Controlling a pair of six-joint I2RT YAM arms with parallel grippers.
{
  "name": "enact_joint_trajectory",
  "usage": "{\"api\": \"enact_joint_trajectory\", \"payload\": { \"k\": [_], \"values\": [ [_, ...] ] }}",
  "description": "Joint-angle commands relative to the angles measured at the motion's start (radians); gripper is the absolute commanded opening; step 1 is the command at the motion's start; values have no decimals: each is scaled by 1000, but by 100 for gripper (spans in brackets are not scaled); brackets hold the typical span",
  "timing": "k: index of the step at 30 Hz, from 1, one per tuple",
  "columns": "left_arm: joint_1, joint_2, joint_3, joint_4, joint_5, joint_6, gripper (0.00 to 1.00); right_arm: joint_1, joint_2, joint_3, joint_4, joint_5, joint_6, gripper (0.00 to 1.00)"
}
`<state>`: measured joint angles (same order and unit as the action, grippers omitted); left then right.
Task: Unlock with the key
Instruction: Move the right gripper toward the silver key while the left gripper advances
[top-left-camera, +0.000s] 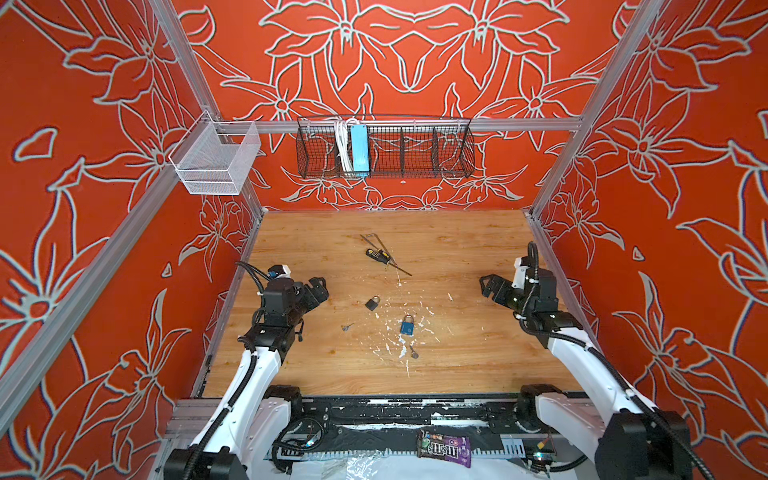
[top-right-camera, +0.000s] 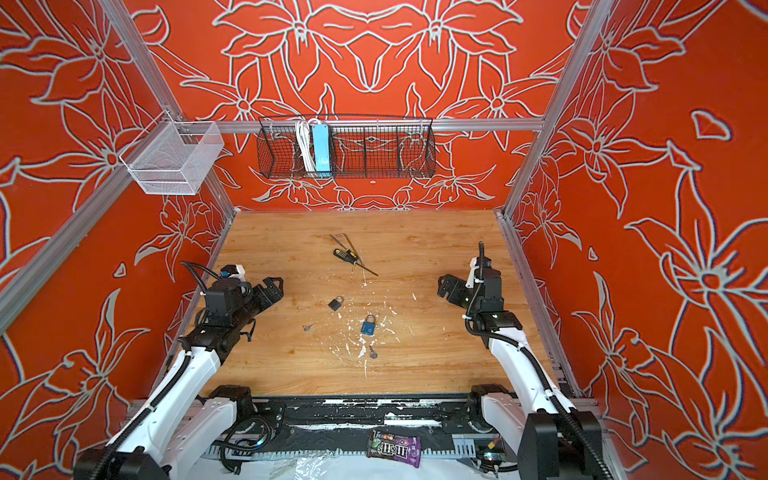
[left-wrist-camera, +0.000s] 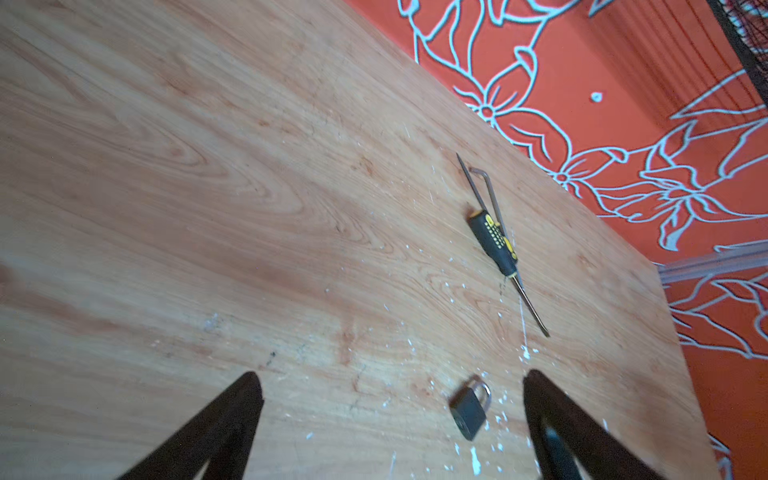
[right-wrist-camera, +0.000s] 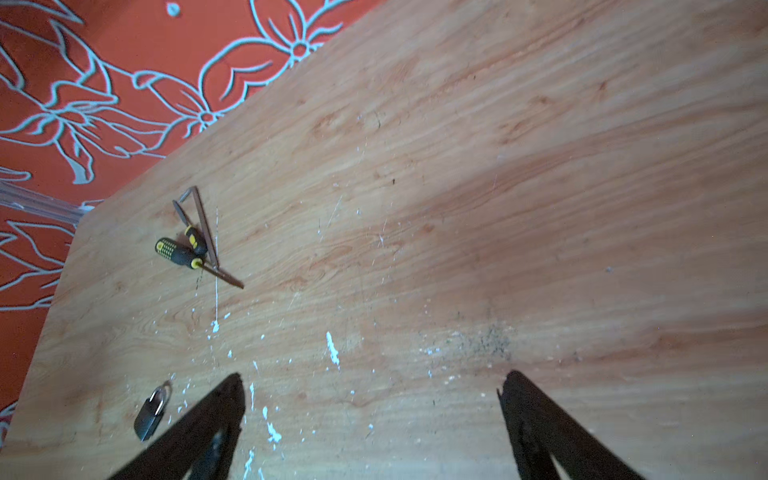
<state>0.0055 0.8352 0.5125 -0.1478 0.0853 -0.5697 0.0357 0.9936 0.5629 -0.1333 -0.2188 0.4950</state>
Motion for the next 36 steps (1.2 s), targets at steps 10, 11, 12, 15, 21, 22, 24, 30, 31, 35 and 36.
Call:
{"api": "enact_joint_trajectory", "payload": {
  "k": [10, 11, 12, 15, 21, 22, 24, 30, 31, 35, 36],
  "values": [
    [-157, -83, 37, -185, 120, -89, 97, 265, 1, 88, -296, -7, 46, 92],
    [-182, -86, 36, -195, 121, -95, 97, 292, 5, 88, -303, -11, 62, 91],
    [-206, -90, 37, -203, 122, -102, 98, 322, 9, 88, -307, -13, 78, 90],
    [-280, -107, 33, -224, 101, -118, 97, 413, 25, 83, -311, -12, 121, 85],
    [-402, -110, 8, -230, 75, -182, 97, 614, 104, 126, -338, 27, 159, 79],
    [-417, -108, 3, -227, 79, -190, 97, 641, 117, 128, -336, 32, 167, 77],
    [-457, -109, -8, -216, 66, -212, 97, 707, 141, 132, -326, 49, 194, 76],
    [-543, -113, -12, -217, 32, -271, 97, 861, 202, 151, -331, 110, 264, 70],
    [-555, -114, -12, -215, 23, -278, 97, 880, 210, 149, -324, 119, 273, 69],
    [-604, -110, -12, -207, -14, -306, 97, 944, 256, 152, -292, 141, 313, 68],
    [-614, -108, -10, -207, -20, -308, 97, 960, 273, 155, -281, 139, 316, 67]
  ]
}}
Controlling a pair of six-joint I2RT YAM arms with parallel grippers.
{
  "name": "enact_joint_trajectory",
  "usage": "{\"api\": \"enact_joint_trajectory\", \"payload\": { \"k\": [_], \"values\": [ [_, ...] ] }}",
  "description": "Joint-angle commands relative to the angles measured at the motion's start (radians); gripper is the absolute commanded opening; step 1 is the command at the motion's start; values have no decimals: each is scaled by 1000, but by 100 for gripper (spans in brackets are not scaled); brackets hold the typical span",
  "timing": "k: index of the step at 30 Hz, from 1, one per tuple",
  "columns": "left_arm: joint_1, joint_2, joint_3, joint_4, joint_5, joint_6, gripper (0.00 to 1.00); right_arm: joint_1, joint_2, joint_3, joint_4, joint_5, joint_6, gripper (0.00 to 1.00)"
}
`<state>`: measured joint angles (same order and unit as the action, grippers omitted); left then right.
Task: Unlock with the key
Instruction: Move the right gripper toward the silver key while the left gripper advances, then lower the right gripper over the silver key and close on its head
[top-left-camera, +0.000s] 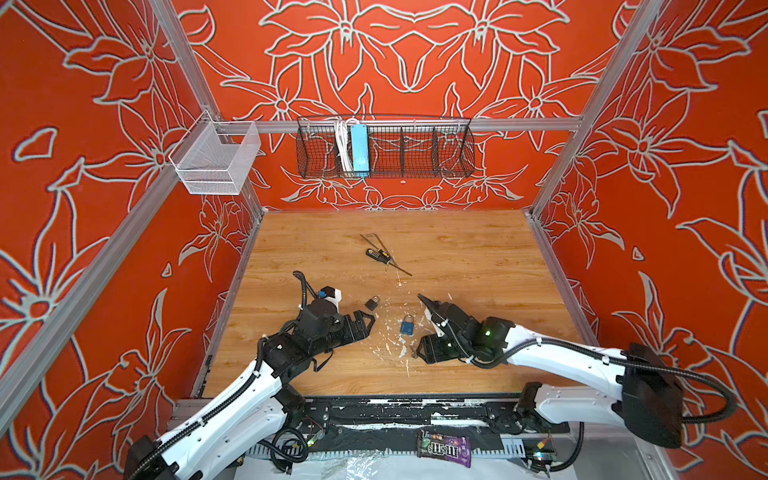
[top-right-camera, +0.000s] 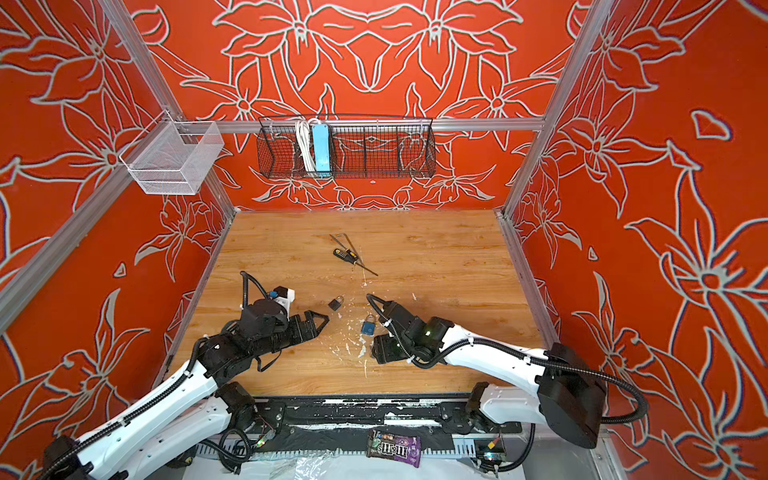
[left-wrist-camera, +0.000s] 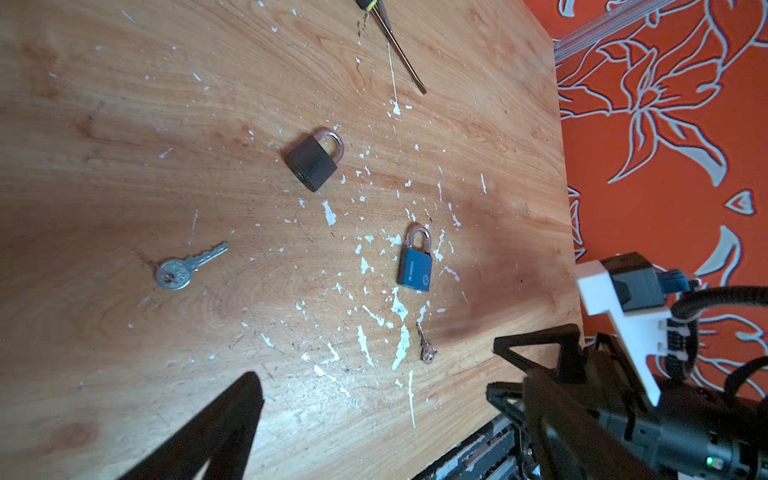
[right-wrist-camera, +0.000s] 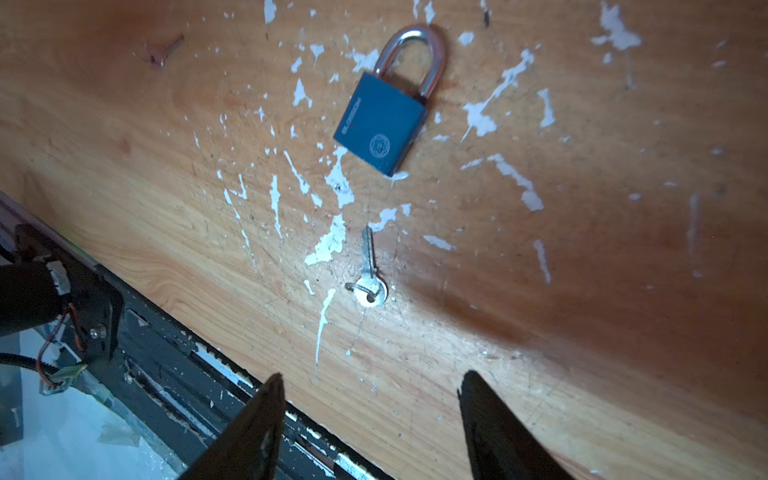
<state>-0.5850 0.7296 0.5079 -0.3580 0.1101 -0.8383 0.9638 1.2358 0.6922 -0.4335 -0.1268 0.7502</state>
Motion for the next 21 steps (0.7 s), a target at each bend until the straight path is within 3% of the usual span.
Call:
{"api": "enact_joint_trajectory", "payload": {
  "k": [1, 21],
  "values": [
    [-32, 0, -4, 2, -52, -43, 97, 43, 45, 28, 25, 53, 60, 66],
    [-78, -22, 10, -54, -136, -76, 97, 110, 268, 95, 118, 76, 37, 59]
  ]
}}
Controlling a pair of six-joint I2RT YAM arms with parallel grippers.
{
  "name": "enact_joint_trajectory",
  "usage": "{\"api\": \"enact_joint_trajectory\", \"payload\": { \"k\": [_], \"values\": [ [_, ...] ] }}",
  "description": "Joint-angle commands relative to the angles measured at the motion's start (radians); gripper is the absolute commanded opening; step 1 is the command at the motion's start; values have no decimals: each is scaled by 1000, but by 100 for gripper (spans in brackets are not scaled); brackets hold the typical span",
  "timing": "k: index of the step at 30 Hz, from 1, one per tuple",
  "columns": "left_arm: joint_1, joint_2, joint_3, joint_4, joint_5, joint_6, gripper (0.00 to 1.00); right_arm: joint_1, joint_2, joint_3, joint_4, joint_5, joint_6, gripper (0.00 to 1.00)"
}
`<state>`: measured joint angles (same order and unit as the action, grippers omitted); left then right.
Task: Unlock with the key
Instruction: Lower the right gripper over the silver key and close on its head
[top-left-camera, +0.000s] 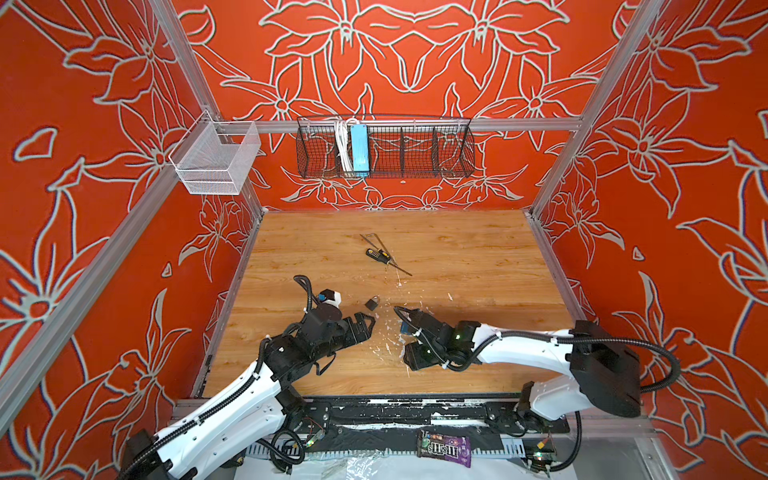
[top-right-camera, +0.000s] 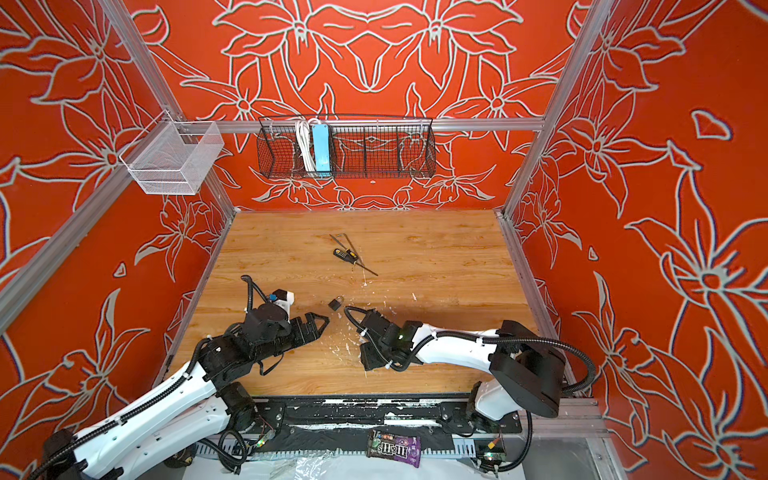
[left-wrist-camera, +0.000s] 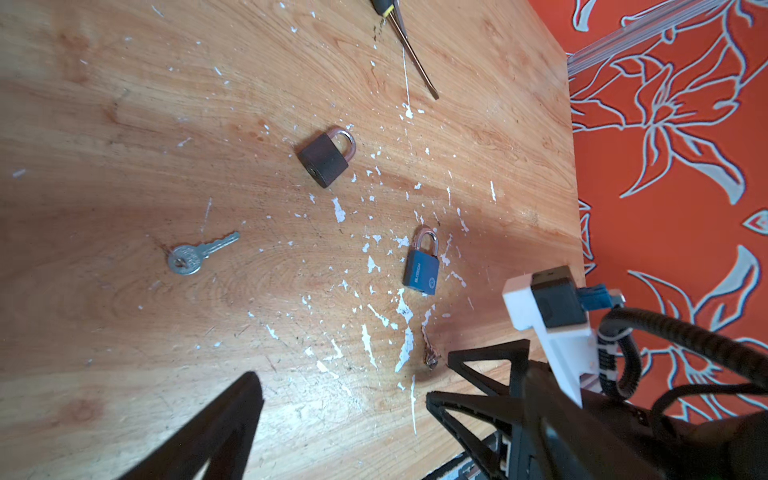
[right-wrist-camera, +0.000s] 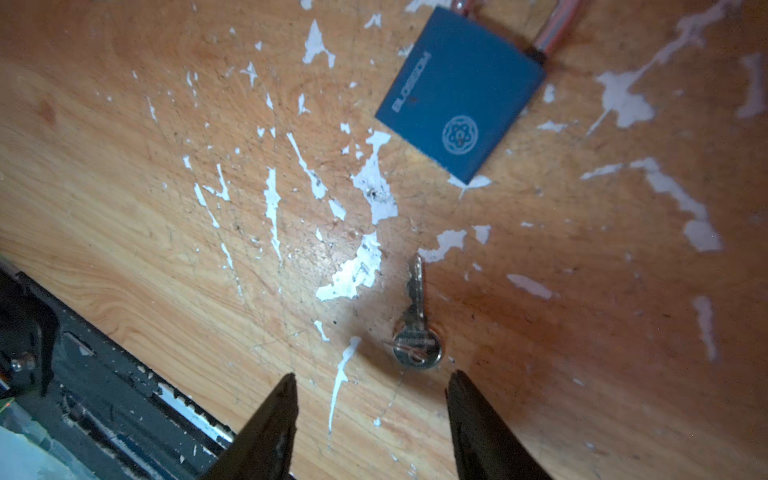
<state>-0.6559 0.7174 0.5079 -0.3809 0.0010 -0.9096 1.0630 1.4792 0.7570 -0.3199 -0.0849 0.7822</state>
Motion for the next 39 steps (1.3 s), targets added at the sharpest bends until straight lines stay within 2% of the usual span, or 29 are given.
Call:
{"api": "enact_joint_trajectory", "payload": {
  "k": [1, 16, 25, 39],
  "values": [
    [-7, -12, 11, -34, -26, -5, 97, 11, 34, 38, 0, 38, 2, 59],
    [-6, -29, 9, -46, -56, -8, 97, 12, 87, 72, -22, 92, -20, 57],
    [-7, -26, 7, -43, -44, -31, 97, 22, 96, 100, -133, 182, -12, 57],
    [-8, -22, 7, -22, -19, -54, 97, 24, 74, 84, -220, 237, -13, 58]
  ]
}}
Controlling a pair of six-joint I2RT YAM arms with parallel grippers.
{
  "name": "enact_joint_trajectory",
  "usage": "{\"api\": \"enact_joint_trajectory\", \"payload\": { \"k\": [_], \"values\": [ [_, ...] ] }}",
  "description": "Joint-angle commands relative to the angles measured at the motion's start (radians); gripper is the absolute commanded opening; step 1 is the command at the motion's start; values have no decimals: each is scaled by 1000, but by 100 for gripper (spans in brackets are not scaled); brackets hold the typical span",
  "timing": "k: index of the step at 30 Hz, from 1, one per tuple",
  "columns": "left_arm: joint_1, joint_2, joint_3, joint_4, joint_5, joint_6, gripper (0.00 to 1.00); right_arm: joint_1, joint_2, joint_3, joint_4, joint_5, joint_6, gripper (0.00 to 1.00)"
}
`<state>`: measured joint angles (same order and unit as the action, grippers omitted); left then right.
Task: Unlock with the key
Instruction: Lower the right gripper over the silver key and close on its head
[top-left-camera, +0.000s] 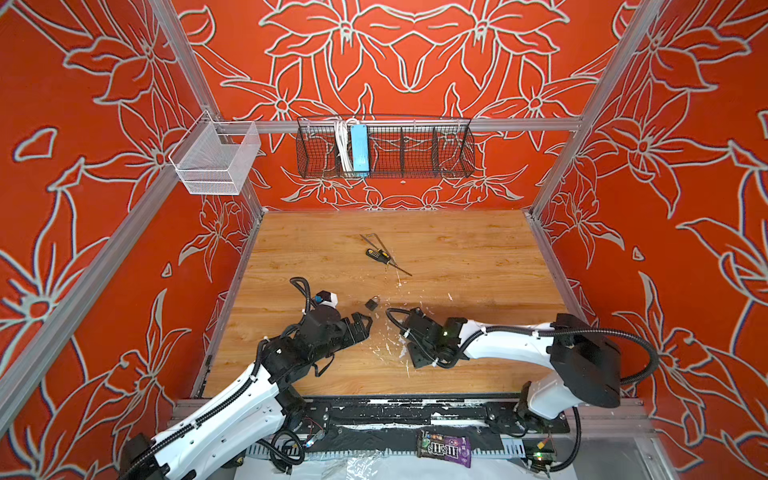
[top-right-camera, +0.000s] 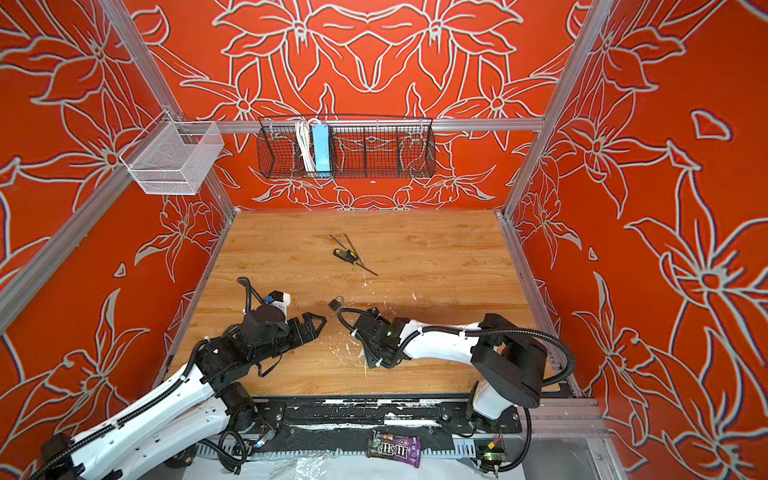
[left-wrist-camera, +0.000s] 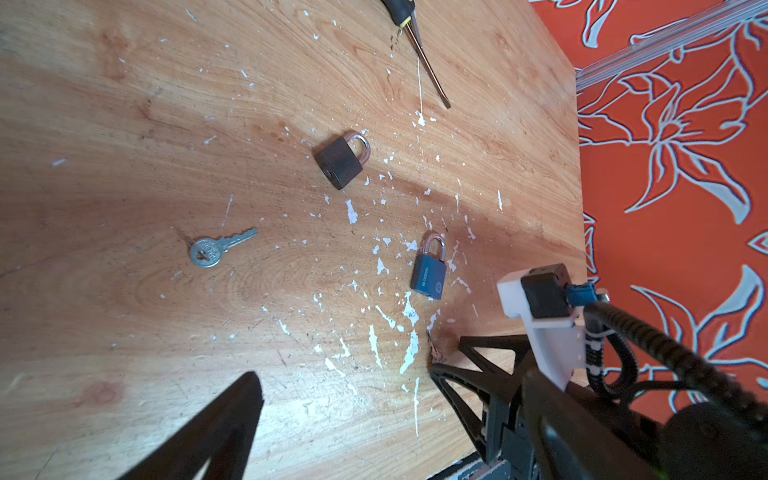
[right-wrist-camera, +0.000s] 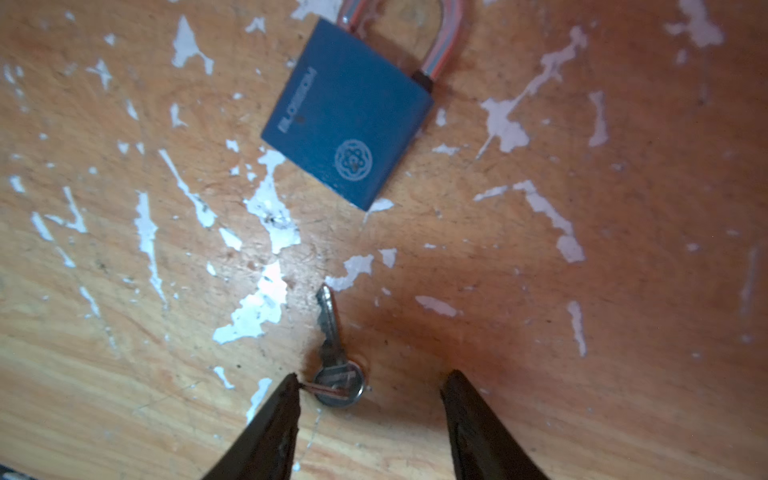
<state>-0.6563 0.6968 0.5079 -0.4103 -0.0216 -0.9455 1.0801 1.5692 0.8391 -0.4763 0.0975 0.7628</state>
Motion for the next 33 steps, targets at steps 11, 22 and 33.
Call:
{"api": "enact_joint_trajectory", "payload": {
  "k": [11, 22, 33],
  "values": [
    [-21, 10, 15, 37, 16, -36, 97, 4, -86, 8, -158, 105, -11, 58],
    [-26, 22, 26, 8, 7, -39, 97, 6, -33, 40, -58, 13, 75, 49],
    [-26, 47, 31, 10, 34, -9, 97, 6, 27, 73, -72, 43, 128, 35]
  ]
}}
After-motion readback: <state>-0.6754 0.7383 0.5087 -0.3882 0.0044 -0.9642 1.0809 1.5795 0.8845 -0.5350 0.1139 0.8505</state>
